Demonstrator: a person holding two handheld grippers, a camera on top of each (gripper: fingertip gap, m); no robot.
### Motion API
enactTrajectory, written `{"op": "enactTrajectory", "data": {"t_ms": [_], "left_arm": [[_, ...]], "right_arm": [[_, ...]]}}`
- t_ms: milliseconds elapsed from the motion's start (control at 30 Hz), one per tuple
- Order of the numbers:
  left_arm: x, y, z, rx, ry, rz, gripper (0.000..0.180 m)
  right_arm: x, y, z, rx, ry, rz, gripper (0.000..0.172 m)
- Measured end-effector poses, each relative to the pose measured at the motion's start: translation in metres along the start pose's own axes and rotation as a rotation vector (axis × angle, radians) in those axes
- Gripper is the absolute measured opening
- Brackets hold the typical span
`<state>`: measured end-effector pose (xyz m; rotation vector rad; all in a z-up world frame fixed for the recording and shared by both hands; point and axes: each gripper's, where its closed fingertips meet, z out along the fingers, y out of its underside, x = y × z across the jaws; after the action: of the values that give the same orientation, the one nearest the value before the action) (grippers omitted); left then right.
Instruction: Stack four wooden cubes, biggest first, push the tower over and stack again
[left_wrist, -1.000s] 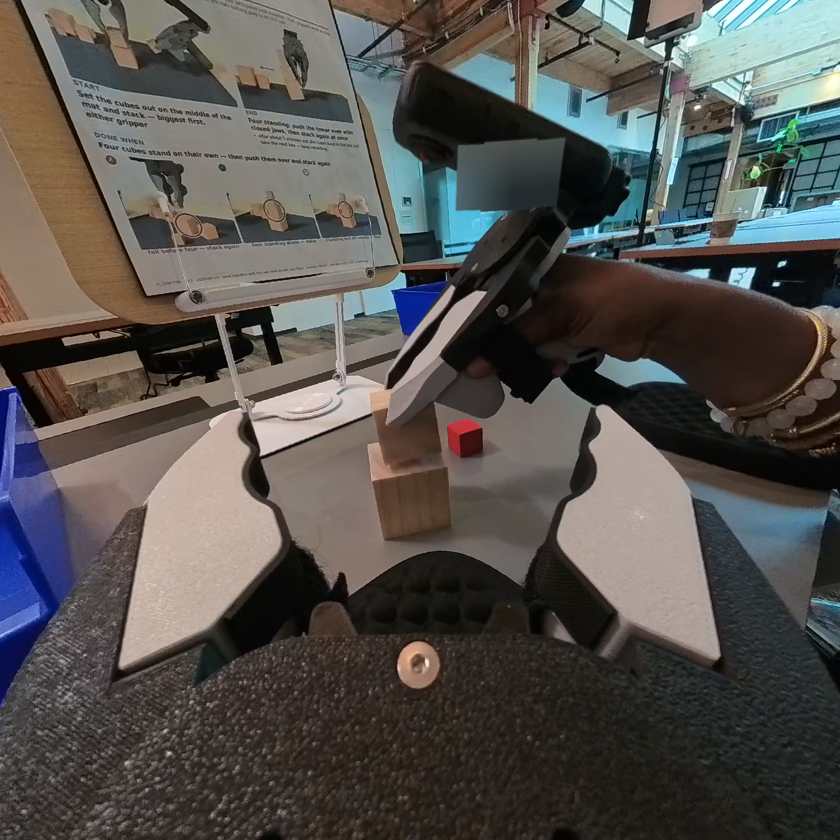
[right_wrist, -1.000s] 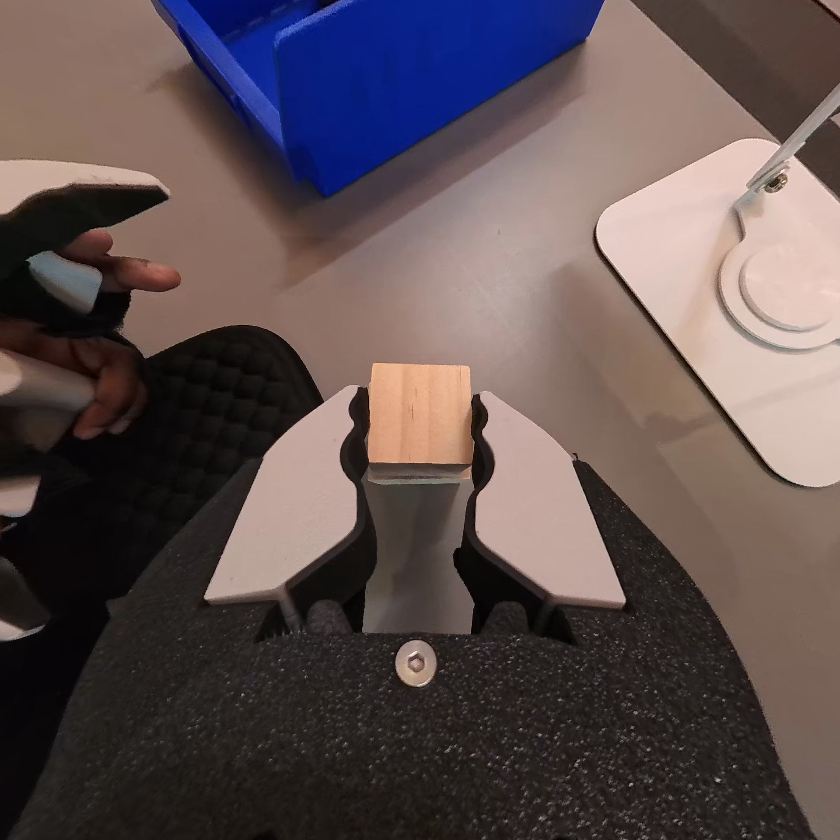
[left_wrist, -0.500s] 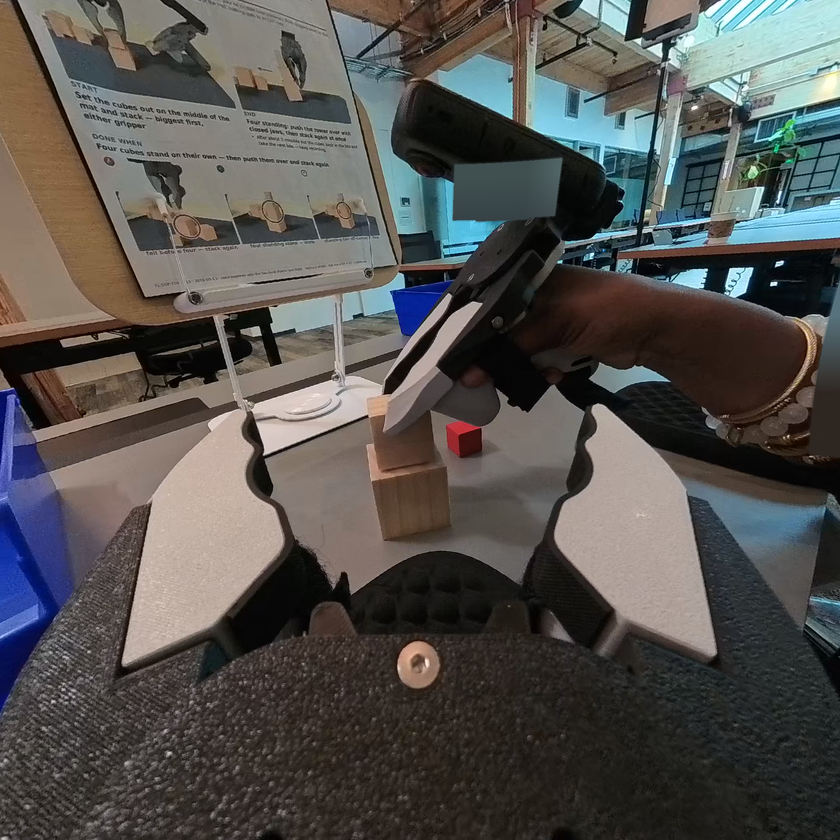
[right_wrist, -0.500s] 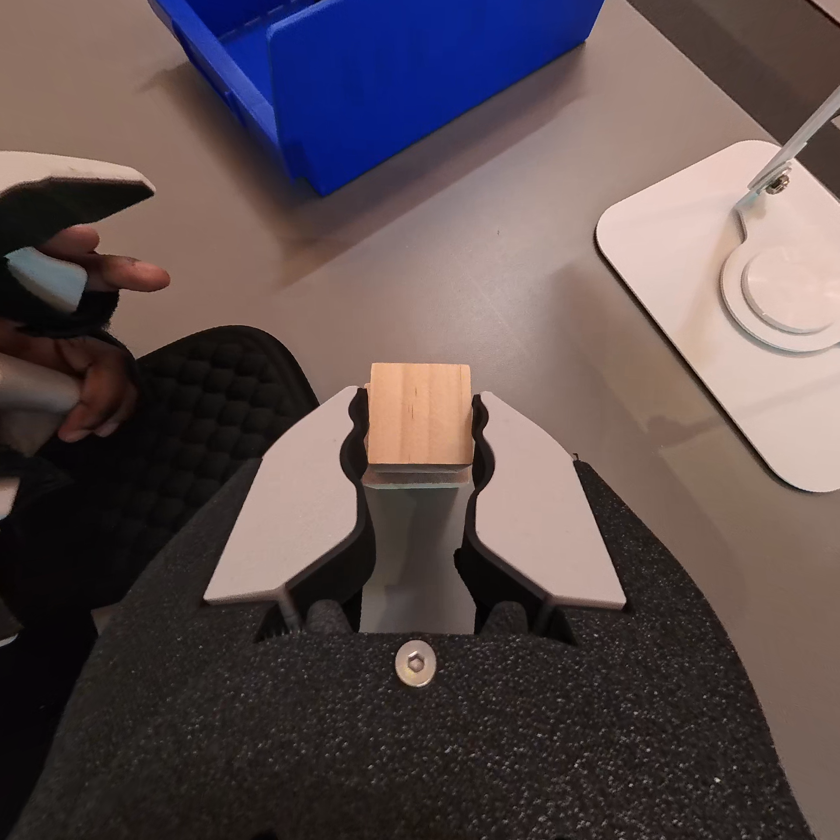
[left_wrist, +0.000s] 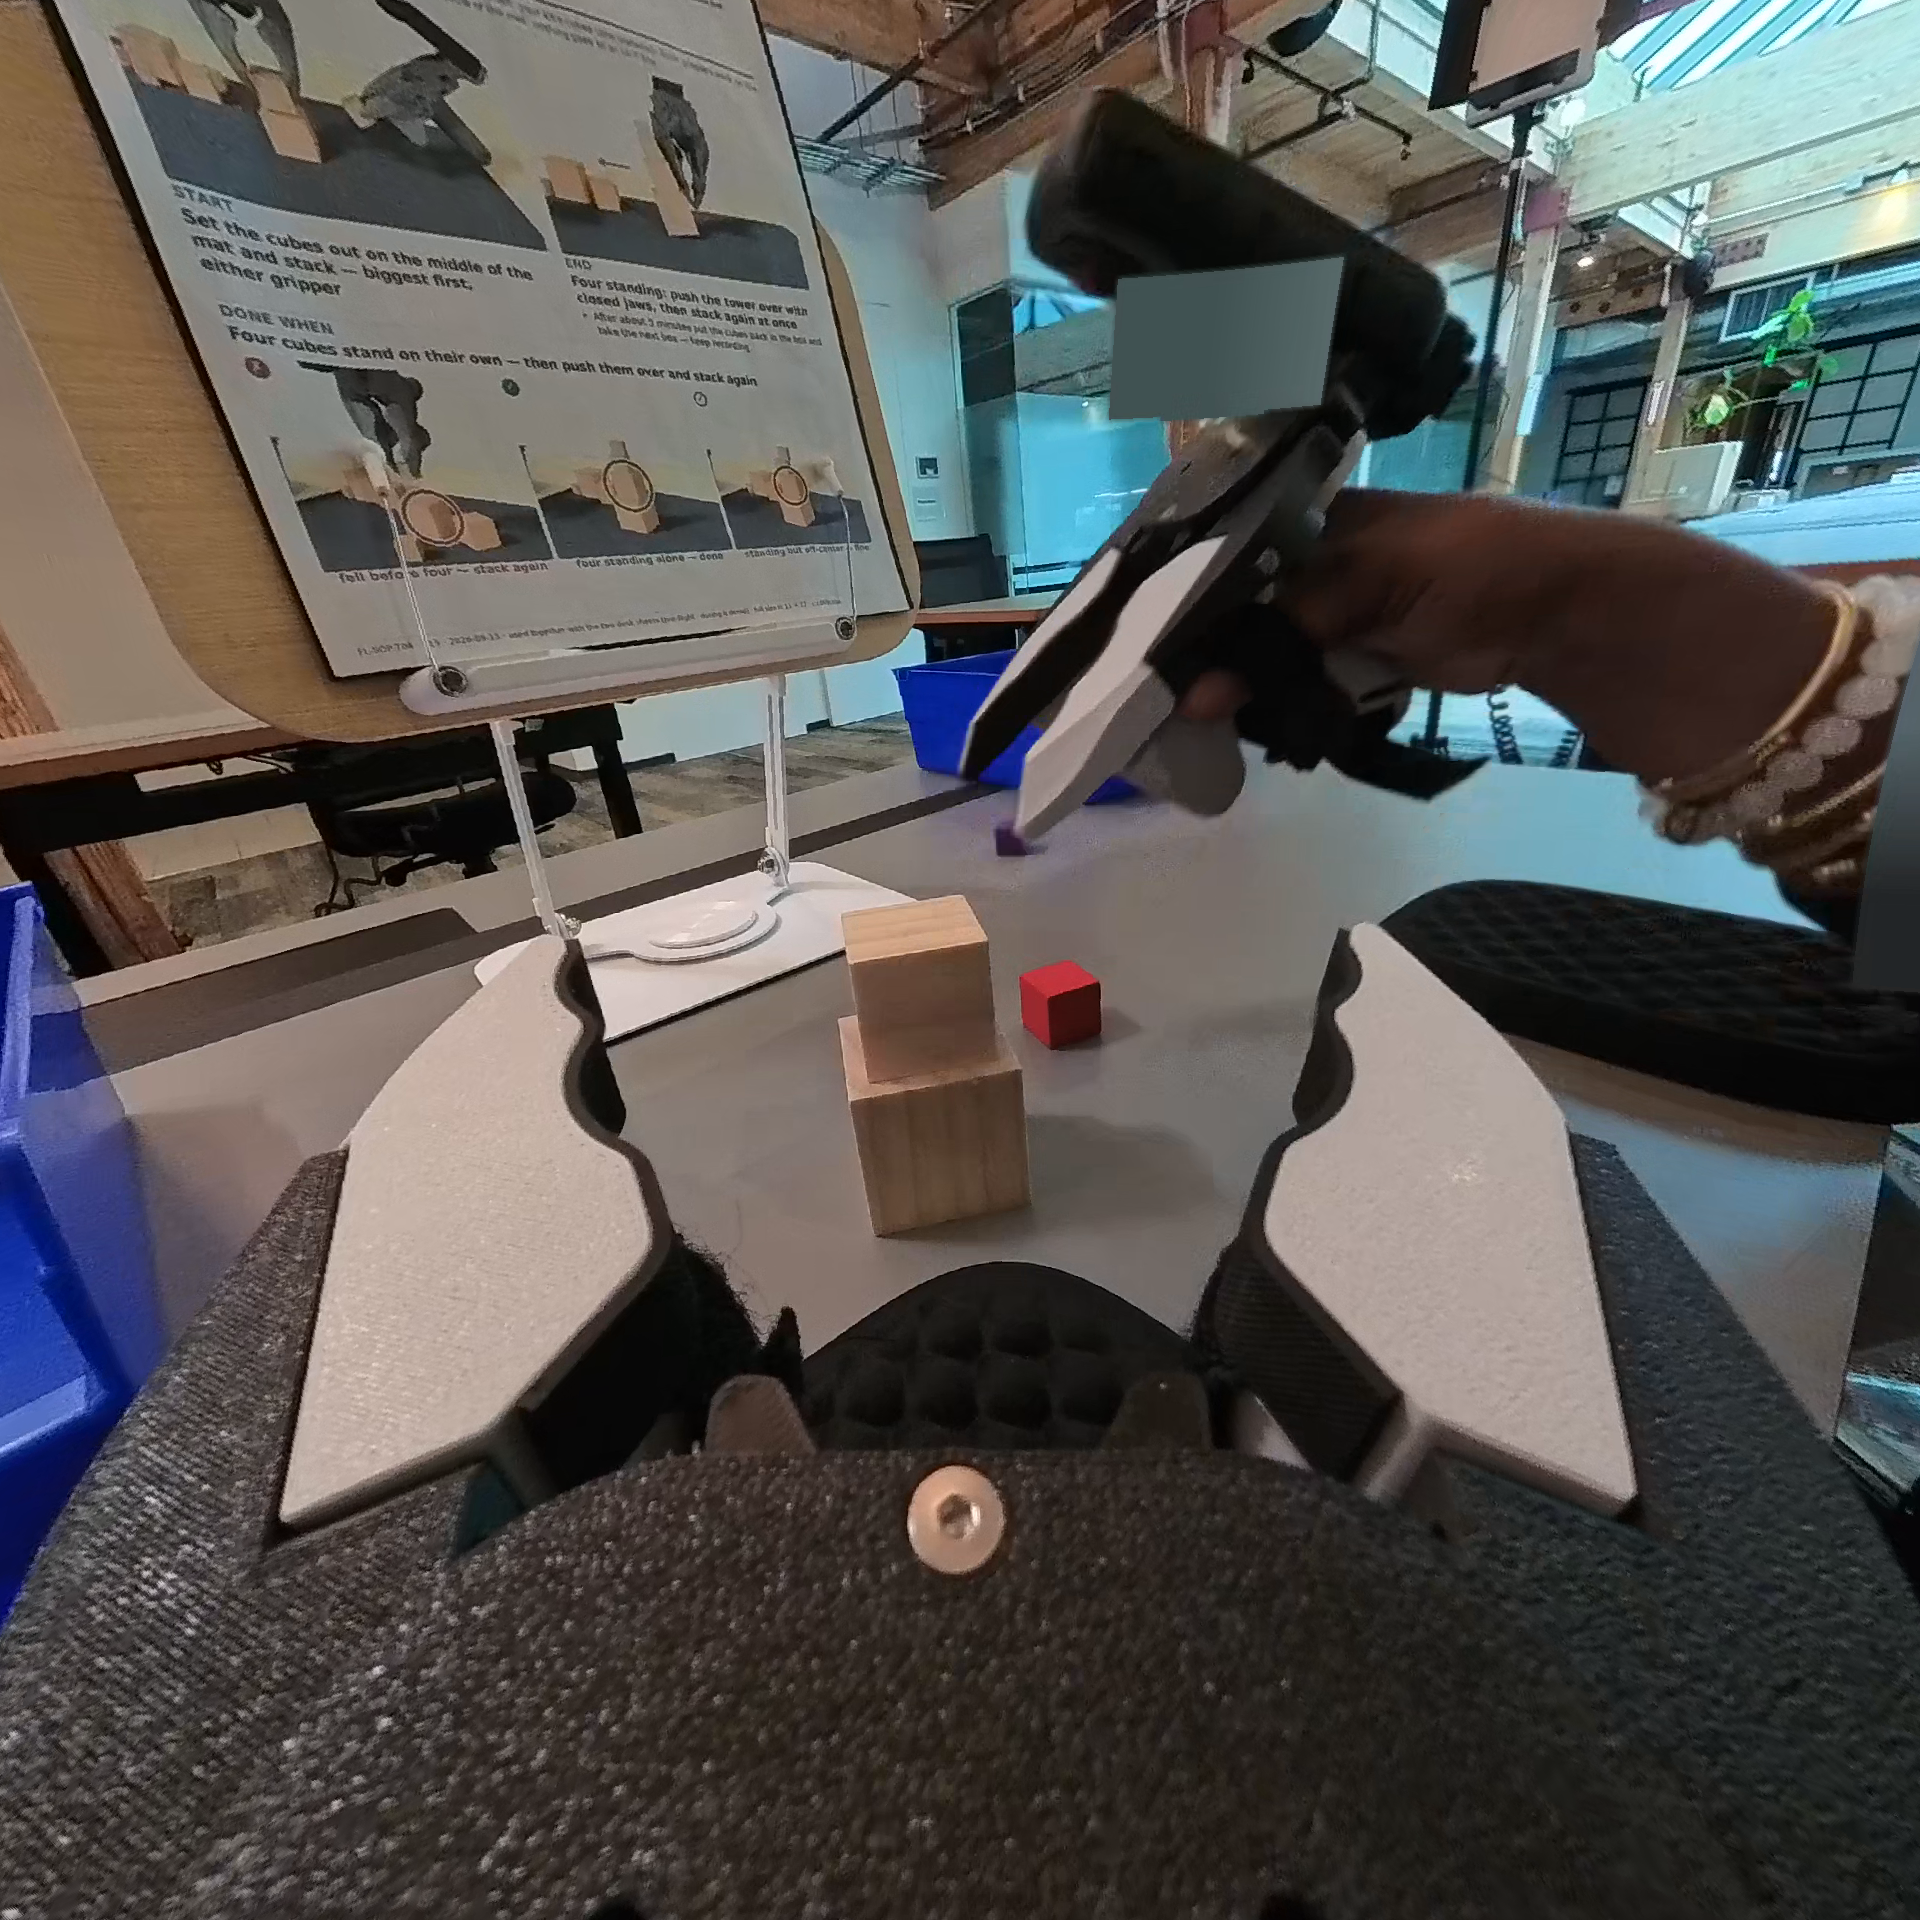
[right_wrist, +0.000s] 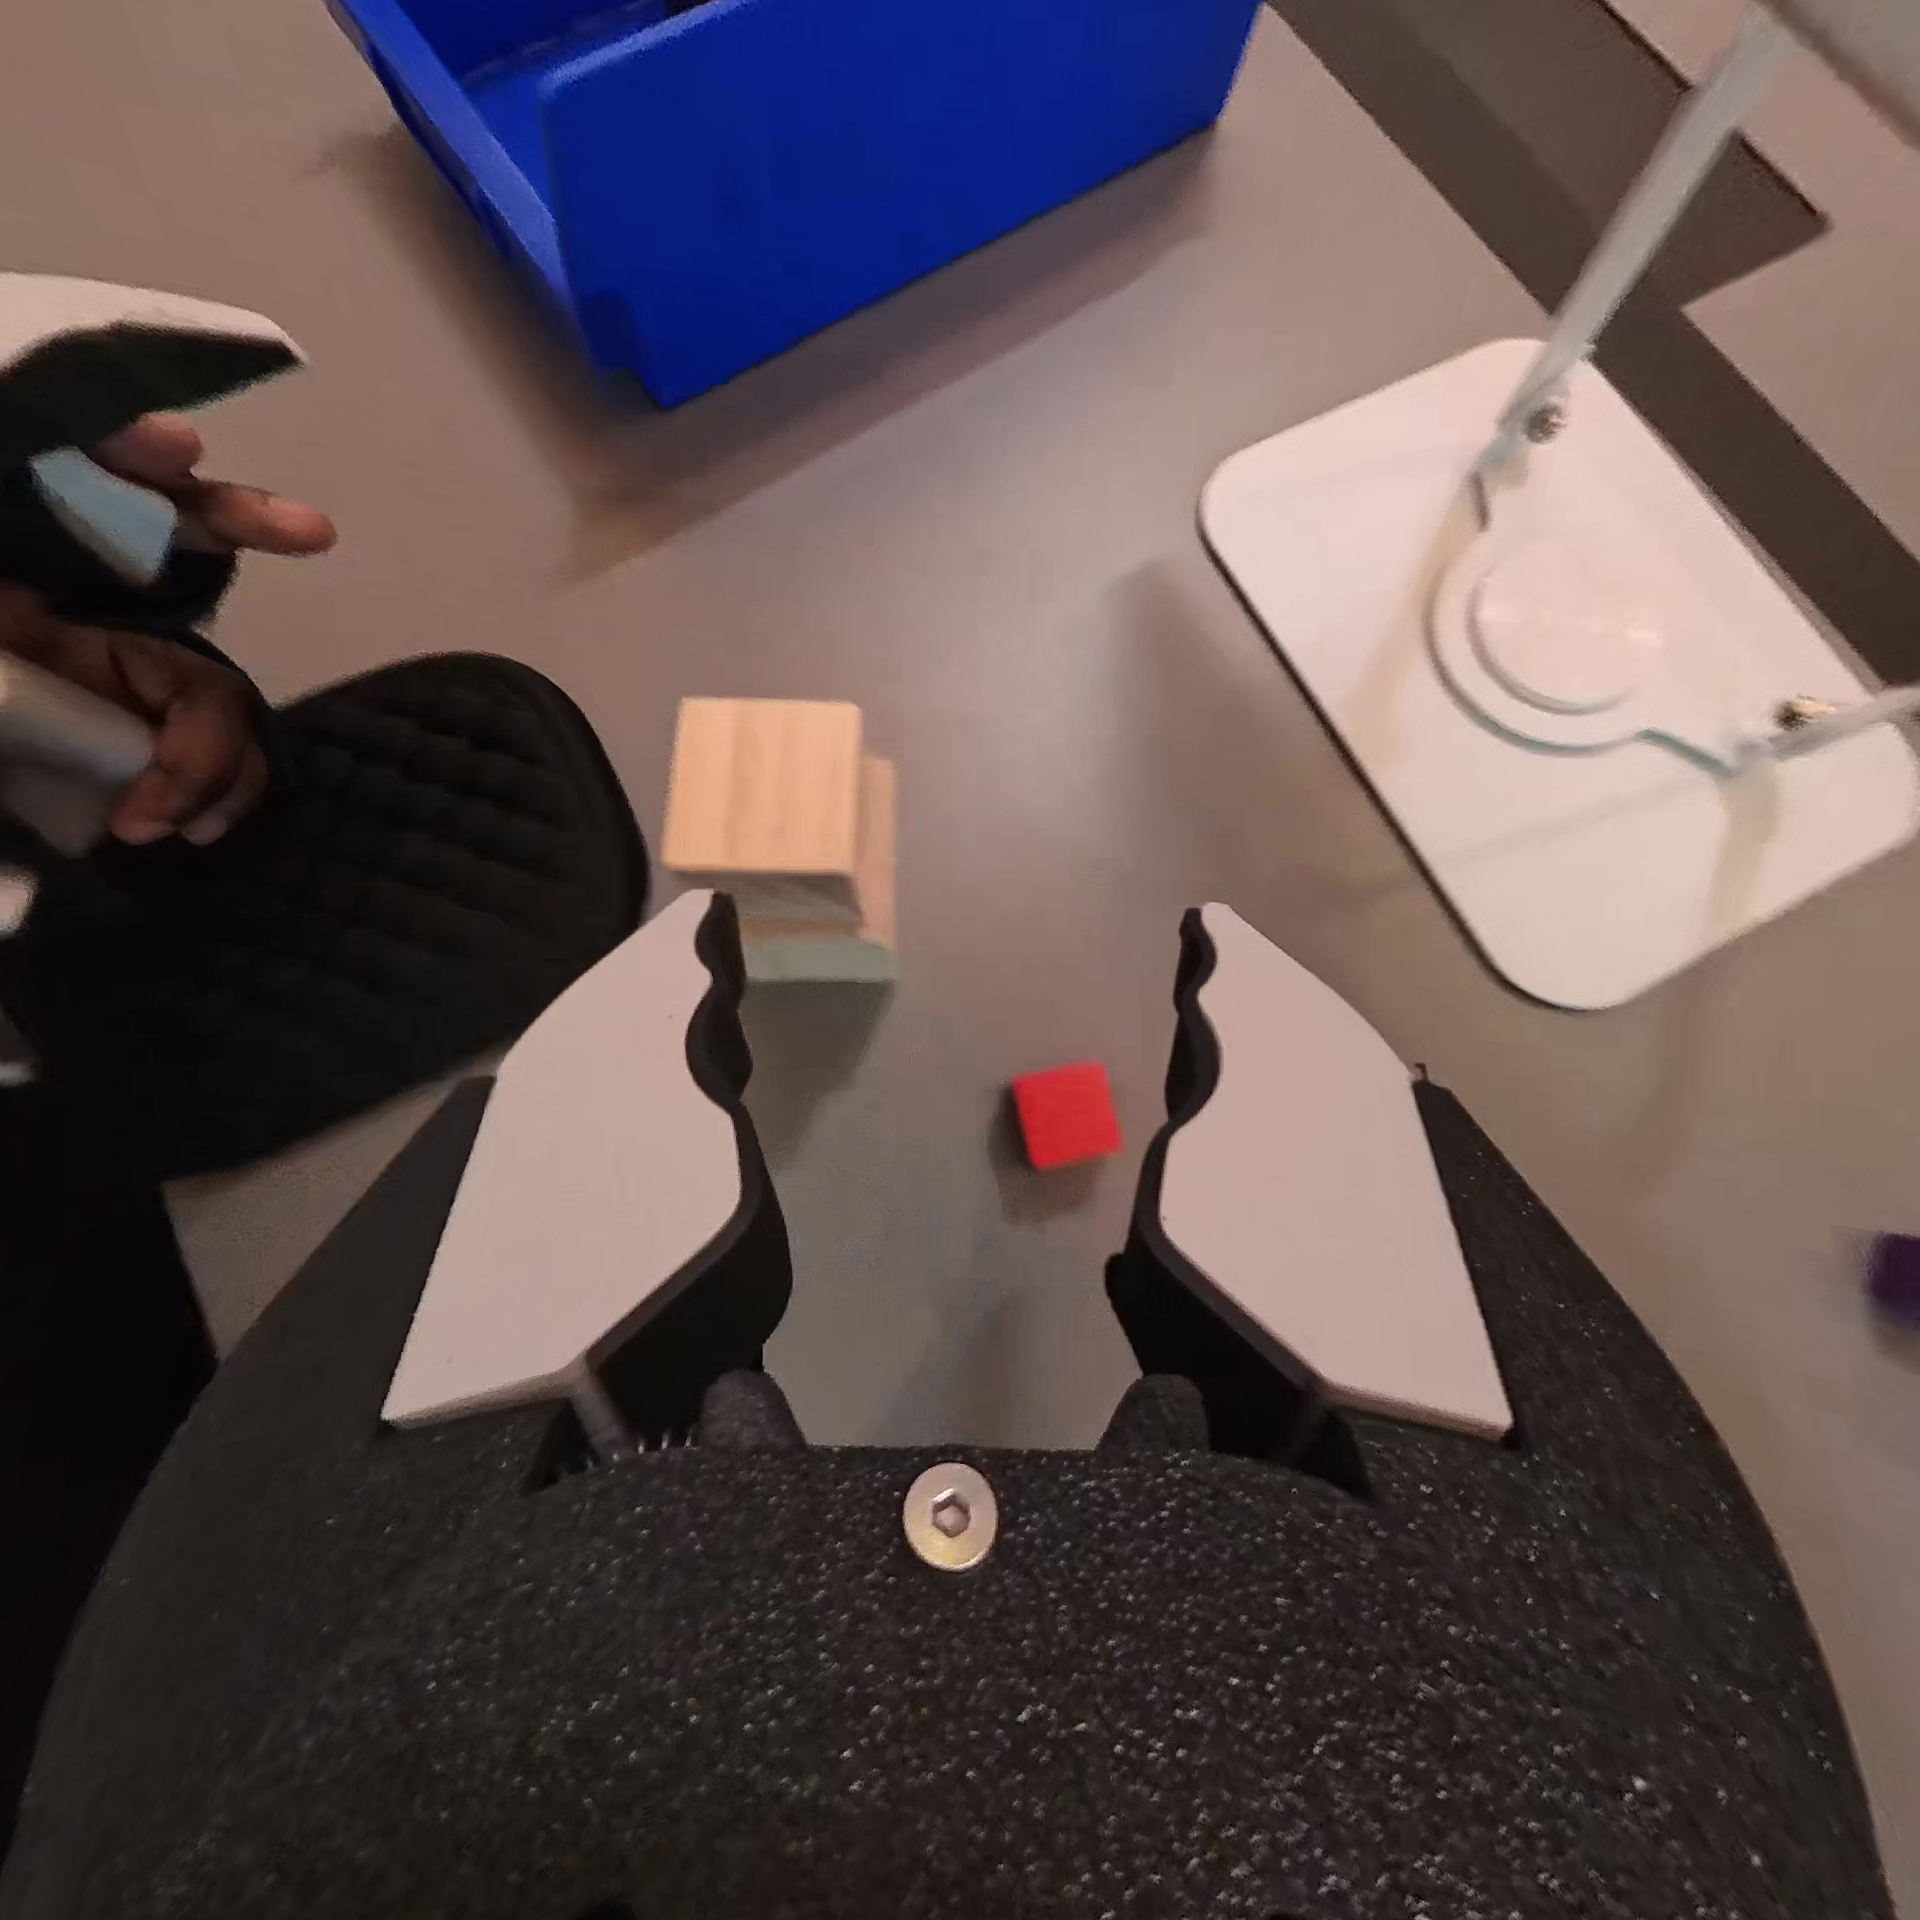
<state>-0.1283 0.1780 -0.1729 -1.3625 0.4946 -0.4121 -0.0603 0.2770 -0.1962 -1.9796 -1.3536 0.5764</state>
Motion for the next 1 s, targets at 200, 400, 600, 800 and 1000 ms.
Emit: {"op": "enactTrajectory", "data": {"t_ms": [200, 400, 600, 800, 1000], "left_arm": [[0.000, 0.001, 0.001, -0.005, -0.002, 0.003, 0.127], [0.000, 0.002, 0.001, -0.012, -0.004, 0.007, 0.126], [0.000, 0.001, 0.001, -0.006, -0.003, 0.003, 0.126], [0.000, 0.001, 0.001, -0.003, -0.002, -0.003, 0.125], [0.000, 0.000, 0.000, 0.001, -0.002, -0.003, 0.124]], "right_arm": [[0.038, 0.042, -0.024, -0.049, -0.072, -0.161, 0.076], [0.049, 0.067, 0.000, -0.027, -0.108, -0.116, 0.065], [0.031, 0.087, 0.032, -0.103, -0.146, -0.150, 0.062], [0.028, 0.089, 0.039, -0.125, -0.151, -0.169, 0.047], [0.026, 0.084, 0.035, -0.114, -0.136, -0.181, 0.027]]}}
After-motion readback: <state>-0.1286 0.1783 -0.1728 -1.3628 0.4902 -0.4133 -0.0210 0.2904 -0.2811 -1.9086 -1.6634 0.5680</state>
